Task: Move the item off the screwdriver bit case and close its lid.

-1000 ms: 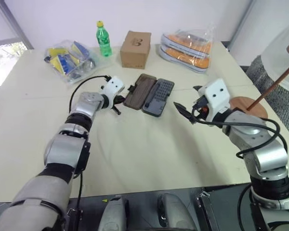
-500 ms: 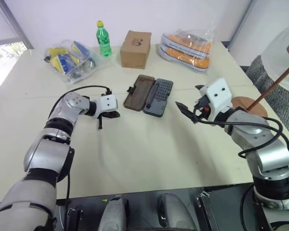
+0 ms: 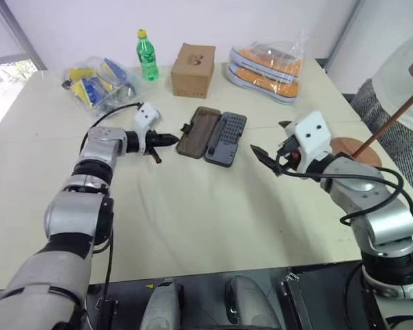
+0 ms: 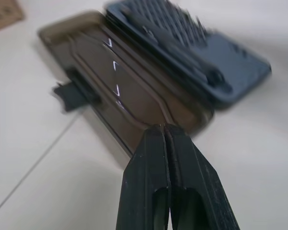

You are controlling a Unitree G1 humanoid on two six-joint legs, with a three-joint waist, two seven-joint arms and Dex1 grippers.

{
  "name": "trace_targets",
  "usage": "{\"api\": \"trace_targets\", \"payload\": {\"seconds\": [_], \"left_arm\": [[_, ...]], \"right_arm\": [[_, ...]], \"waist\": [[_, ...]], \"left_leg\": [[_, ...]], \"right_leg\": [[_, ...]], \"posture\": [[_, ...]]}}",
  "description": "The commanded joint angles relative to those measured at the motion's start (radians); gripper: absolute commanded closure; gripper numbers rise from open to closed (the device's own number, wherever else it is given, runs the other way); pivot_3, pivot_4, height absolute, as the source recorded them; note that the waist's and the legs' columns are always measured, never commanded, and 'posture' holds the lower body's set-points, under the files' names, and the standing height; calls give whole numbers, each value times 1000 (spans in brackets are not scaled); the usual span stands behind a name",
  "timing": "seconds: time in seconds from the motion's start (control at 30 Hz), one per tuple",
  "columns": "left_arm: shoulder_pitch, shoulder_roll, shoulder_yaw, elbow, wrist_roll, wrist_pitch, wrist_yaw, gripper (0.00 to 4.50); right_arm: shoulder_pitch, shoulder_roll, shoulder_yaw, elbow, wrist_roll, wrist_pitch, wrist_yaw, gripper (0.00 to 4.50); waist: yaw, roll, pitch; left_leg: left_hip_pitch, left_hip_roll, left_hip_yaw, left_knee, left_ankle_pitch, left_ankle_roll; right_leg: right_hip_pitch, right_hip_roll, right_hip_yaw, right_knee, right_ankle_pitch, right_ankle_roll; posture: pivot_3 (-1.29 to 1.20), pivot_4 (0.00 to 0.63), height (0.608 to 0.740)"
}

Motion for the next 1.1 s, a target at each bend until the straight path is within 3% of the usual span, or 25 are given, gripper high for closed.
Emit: {"api": "trace_targets", "payload": {"seconds": [0.03,0.2,0.67,0.9,1.0,1.1], "left_arm": [[-1,-14,9,-36,-2,22,80,3004],[10,-47,-24,-46,32,21,153,622],[-29,-113,-47,10,109,100,490,622],[-87,-151,-20,28,88,207,545,622],[-108,-157,-24,34,94,228,553,1445],[-127,-157,-24,43,97,258,575,2914]], "right_arm": [[-23,17,-2,-14,-8,-26,-8,0],[-15,43,6,-23,-21,-28,-25,0],[21,78,0,-60,-38,-24,-71,0],[18,79,0,-63,-40,-24,-74,0],[17,79,-1,-63,-42,-24,-75,0],[17,79,-2,-64,-44,-25,-78,0]], "waist": [[3,0,0],[5,0,0],[5,0,0],[4,0,0],[3,0,0],[4,0,0]], "left_leg": [[0,0,0,0,0,0],[-1,0,0,0,0,0],[0,0,0,0,0,0],[0,0,0,0,0,0],[0,0,0,0,0,0],[0,0,0,0,0,0]], "right_leg": [[0,0,0,0,0,0],[0,-1,0,0,0,0],[0,0,0,0,0,0],[0,0,0,0,0,0],[0,0,0,0,0,0],[0,0,0,0,0,0]], "posture": [[0,150,740],[0,150,740],[0,150,740],[0,150,740],[0,150,740],[0,150,740]]}}
